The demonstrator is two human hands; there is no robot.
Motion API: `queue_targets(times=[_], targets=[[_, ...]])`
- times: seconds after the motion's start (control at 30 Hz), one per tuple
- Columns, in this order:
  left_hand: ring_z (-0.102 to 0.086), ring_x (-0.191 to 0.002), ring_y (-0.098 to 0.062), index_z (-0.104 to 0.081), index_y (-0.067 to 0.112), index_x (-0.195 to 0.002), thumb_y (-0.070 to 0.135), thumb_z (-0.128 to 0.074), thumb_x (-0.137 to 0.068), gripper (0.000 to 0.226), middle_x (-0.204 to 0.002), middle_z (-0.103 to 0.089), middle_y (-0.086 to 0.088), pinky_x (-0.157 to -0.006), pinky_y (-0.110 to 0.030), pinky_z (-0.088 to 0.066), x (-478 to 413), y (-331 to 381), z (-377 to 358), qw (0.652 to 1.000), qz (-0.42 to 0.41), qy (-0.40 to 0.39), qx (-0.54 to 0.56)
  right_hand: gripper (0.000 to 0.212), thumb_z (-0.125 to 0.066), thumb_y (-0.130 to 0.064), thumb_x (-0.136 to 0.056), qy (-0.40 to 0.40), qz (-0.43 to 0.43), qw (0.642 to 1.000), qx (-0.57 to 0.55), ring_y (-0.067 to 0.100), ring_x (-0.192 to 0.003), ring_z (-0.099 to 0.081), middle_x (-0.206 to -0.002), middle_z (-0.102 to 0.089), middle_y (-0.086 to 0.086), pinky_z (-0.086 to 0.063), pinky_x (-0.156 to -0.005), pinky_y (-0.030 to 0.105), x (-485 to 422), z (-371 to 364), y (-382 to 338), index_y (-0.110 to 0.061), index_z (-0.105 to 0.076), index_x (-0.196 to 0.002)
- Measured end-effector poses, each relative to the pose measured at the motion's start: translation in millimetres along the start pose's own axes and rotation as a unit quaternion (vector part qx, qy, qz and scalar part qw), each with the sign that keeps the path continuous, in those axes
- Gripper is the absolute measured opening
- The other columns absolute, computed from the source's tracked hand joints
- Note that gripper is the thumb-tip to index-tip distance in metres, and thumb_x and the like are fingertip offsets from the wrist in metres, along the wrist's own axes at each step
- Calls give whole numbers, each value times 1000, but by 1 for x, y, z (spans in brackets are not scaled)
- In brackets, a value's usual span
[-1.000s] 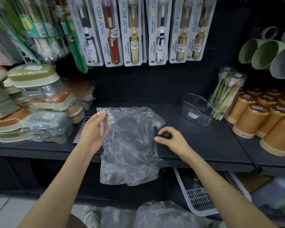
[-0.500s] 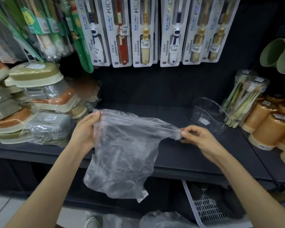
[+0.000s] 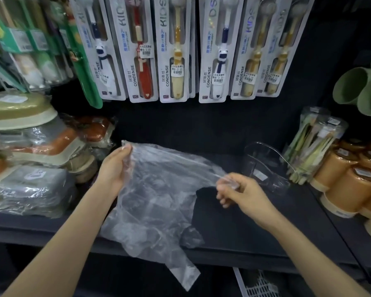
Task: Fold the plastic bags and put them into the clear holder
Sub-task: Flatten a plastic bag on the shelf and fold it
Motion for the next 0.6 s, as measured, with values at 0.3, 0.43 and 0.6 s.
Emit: queue_targets(times=[0.3,0.43,0.6], targets=[[-61,-57,-15,-62,13,-78,20,-57,-95,19,-63,-62,-2,-56,-27,-52,-16,-15,-2,997,70,2,-44,32,-62,-21,-90,123,-84,987,-65,12,-49,-53,-56,-62,5,-41,-43,20,-24,53,-1,-3,-63,-64],[-61,-71,-24,-62,13,-80,13,-60,-93,13,-77,-61,-8,-77,-41,-52,-29,-32,-8,989,109,46,-85,26,-58,-26,-96,181,-154,971,-11,10,-41,-52,-59,-62,8,-38,-38,18,-49,56,10,-5,-59,-80],[-60,-76,-28,-64,1,-94,19,-58,-94,18,-91,-62,-16,-79,-44,-53,-23,-41,-18,976,139,99,-136,53,-45,-49,-95,260,-46,903,340,26,-80,-66,-83,-70,7,-48,-71,34,-26,42,-7,-21,-40,-139]])
Point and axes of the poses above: each hand's wrist, its own x-axis away from the middle knuckle, its own z-axis out of the back of the hand, y = z × x, the point moved 3 cm from there along -x, towards the middle knuckle
